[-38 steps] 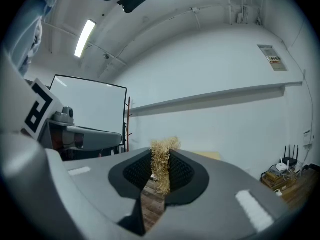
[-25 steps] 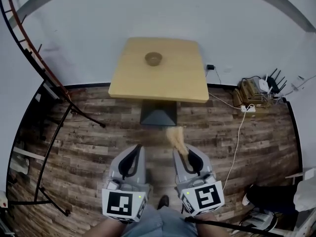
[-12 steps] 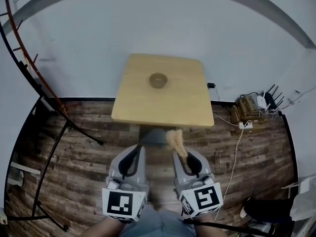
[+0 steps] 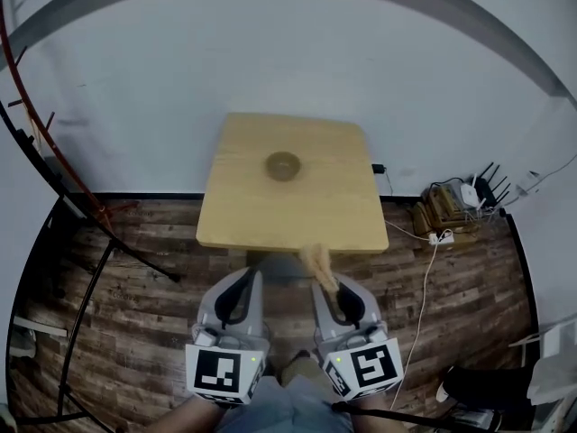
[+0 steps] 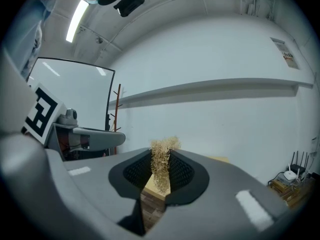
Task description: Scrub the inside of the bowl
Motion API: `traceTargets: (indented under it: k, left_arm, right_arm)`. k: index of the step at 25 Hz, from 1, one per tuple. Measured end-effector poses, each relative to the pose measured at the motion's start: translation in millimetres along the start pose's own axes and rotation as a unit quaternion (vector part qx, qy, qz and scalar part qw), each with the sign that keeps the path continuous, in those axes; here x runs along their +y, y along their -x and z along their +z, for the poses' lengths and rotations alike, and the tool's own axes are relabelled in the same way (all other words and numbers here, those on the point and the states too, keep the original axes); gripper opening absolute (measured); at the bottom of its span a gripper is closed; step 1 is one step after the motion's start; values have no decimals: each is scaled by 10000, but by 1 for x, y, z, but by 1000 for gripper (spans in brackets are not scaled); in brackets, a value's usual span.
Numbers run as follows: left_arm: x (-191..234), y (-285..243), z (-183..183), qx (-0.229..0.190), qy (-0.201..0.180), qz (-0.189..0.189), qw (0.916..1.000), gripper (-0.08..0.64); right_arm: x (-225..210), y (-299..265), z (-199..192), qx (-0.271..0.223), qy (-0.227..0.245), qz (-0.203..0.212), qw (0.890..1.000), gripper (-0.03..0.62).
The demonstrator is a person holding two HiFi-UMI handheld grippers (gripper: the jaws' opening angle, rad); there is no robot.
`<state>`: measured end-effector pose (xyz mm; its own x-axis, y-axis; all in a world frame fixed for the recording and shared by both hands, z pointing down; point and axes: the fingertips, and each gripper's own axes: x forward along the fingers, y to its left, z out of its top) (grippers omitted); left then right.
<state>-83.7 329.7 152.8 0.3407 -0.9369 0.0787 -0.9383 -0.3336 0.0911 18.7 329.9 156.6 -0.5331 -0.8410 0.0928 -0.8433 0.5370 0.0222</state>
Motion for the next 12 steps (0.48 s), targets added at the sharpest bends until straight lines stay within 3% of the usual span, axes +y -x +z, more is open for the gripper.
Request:
traceTargets:
  k: [12]
  left_arm:
    - [12, -73, -24, 393, -235, 3, 9989, 20]
  right_arm:
    - [-56, -56, -23, 165, -241, -41, 9996, 69]
